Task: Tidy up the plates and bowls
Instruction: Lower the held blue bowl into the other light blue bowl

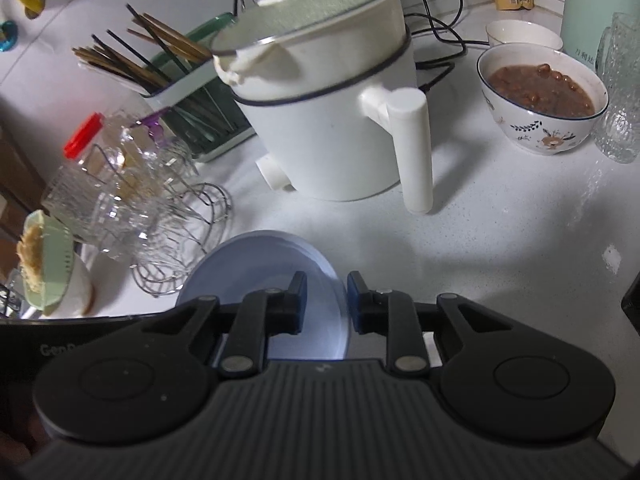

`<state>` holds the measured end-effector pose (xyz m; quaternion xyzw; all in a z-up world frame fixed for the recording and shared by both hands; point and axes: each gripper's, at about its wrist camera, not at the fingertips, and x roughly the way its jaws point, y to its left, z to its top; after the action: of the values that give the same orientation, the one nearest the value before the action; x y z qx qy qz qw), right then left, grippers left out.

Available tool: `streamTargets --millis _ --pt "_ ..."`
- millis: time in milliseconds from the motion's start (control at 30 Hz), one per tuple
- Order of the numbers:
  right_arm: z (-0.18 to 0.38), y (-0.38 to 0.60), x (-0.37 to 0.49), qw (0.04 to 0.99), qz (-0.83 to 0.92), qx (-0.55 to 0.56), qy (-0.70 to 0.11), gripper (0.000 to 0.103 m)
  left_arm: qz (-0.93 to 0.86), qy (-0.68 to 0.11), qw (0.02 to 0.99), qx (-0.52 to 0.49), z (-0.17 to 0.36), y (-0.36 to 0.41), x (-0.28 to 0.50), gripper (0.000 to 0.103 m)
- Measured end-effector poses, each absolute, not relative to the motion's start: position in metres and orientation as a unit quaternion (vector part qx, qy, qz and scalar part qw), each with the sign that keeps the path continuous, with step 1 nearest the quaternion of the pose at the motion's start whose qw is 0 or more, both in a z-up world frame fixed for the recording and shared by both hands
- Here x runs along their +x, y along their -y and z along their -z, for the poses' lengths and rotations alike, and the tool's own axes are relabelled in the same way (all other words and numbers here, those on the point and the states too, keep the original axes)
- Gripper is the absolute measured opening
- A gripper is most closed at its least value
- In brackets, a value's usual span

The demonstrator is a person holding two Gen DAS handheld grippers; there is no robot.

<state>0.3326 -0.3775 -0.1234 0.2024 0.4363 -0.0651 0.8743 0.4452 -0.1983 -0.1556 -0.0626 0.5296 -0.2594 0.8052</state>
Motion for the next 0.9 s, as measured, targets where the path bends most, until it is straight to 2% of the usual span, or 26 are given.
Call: streamTargets --millis 900 --pt "0.06 0.328 0.278 0.884 0.023 0.228 -0.406 0.027 0.253 -0.499 0.823 -0.099 0.088 0.124 0.375 0.032"
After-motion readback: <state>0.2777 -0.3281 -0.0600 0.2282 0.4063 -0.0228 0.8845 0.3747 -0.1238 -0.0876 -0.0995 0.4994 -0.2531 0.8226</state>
